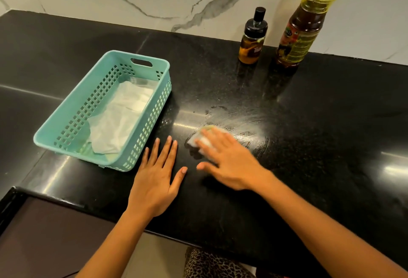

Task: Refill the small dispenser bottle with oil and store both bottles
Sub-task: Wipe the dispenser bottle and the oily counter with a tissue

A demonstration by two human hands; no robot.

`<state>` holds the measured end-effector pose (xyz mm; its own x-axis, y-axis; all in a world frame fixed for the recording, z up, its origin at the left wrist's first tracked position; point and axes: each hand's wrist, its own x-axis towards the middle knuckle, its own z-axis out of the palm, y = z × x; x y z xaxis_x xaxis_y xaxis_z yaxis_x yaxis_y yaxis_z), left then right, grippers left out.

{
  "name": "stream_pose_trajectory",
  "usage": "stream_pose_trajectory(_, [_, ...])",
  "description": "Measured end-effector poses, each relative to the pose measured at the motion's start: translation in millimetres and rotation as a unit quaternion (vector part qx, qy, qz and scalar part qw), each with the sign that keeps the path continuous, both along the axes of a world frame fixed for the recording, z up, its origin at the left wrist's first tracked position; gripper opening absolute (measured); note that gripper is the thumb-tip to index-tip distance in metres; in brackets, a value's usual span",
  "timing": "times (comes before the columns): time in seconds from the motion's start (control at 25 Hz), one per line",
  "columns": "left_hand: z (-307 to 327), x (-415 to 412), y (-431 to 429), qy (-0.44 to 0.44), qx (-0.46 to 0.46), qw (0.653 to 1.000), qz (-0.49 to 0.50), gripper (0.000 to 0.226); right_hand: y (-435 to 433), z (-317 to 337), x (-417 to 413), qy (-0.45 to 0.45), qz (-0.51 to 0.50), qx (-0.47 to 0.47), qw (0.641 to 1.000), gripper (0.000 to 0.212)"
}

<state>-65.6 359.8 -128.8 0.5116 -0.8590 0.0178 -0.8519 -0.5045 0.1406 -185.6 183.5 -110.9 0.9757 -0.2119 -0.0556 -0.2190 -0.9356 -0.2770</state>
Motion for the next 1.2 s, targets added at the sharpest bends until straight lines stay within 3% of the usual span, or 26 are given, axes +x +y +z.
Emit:
stream_pose_trajectory(0.08, [-0.3, 0.5, -0.4, 0.000, -0.007, 1.000, 0.000, 0.074, -57.0, -5.6, -0.9, -0.038, -0.094, -0.007, 0.995, 0.084])
stream_pose_trajectory(0.2, [0.6, 0.5, -1.5, 0.001, -0.010, 1.000, 0.002, 0.072, -118.6, -8.1, 25.3, 0.067, -0.240, -0.004, 0.968, 0.077])
stream_pose_trajectory(0.28, [0.7, 0.6, -1.2, 0.001, -0.009, 1.000, 0.003, 0.072, -93.4, -7.3, 53.4, 0.053, -0.210, -0.028, 0.976, 0.080])
stream_pose_trajectory(0.36, [0.8, 1.0, -1.6, 0.001, -0.008, 1.000, 0.003, 0.071, -33.3, -3.2, 57.6, 0.041, -0.100, -0.018, 0.994, 0.078])
stream_pose_trajectory(0.48, [0.8, 1.5, -0.9, 0.001, -0.004, 1.000, 0.003, 0.070, 5.4, -1.5, 8.5, 0.034, 0.032, 0.000, 0.999, 0.078])
stream_pose_trajectory(0.56, [0.9, 1.6, -0.3, 0.005, -0.005, 1.000, 0.002, 0.070, -36.8, -4.1, -15.2, 0.005, -0.023, -0.008, 1.000, 0.079])
stream_pose_trajectory(0.64, [0.8, 2.0, -0.2, 0.009, -0.008, 1.000, 0.003, 0.069, -101.0, -8.1, -23.0, -0.008, -0.145, -0.020, 0.989, 0.077])
stream_pose_trajectory(0.76, [1.3, 1.5, -0.8, 0.012, -0.007, 1.000, 0.002, 0.068, -156.1, -5.8, 9.0, 0.069, -0.302, -0.023, 0.951, 0.069])
stream_pose_trajectory(0.88, [2.2, 1.6, -1.1, 0.014, -0.006, 1.000, 0.002, 0.069, -127.9, -9.4, 74.2, 0.001, -0.241, -0.075, 0.968, 0.075])
stream_pose_trajectory(1.04, [2.4, 0.7, -1.3, 0.016, -0.010, 1.000, 0.005, 0.068, -62.9, -8.8, 121.5, 0.049, -0.117, -0.012, 0.992, 0.060])
stream_pose_trajectory(1.2, [1.7, 1.7, -0.6, 0.016, -0.013, 1.000, 0.000, 0.068, -99.6, -3.5, 83.1, -0.018, -0.158, -0.015, 0.987, 0.045])
